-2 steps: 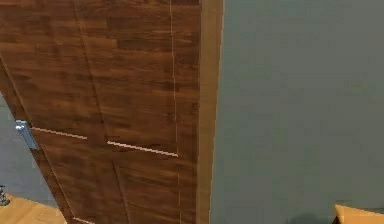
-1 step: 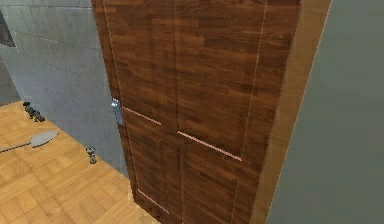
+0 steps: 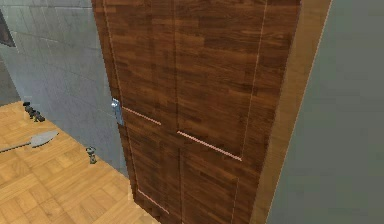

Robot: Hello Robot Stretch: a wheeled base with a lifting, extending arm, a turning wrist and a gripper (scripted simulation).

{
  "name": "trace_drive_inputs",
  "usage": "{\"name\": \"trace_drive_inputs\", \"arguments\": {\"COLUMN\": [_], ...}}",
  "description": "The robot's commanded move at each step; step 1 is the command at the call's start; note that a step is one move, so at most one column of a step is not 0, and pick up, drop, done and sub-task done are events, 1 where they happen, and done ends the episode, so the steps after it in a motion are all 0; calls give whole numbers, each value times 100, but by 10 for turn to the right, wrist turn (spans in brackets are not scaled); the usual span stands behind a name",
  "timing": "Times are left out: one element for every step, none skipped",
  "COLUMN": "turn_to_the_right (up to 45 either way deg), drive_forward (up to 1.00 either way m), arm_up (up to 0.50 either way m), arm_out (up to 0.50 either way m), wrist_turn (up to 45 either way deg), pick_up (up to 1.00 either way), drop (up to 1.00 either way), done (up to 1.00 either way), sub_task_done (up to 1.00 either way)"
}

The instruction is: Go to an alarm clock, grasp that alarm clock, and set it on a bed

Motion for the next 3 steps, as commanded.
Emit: {"name": "trace_drive_inputs", "arguments": {"turn_to_the_right": [0,0,0], "drive_forward": [0,0,0], "arm_up": [38,0,0], "arm_out": [0,48,0], "wrist_turn": [0,0,450], "pick_up": [0,0,0], "drop": [0,0,0], "done": [0,0,0], "sub_task_done": [0,0,0]}}
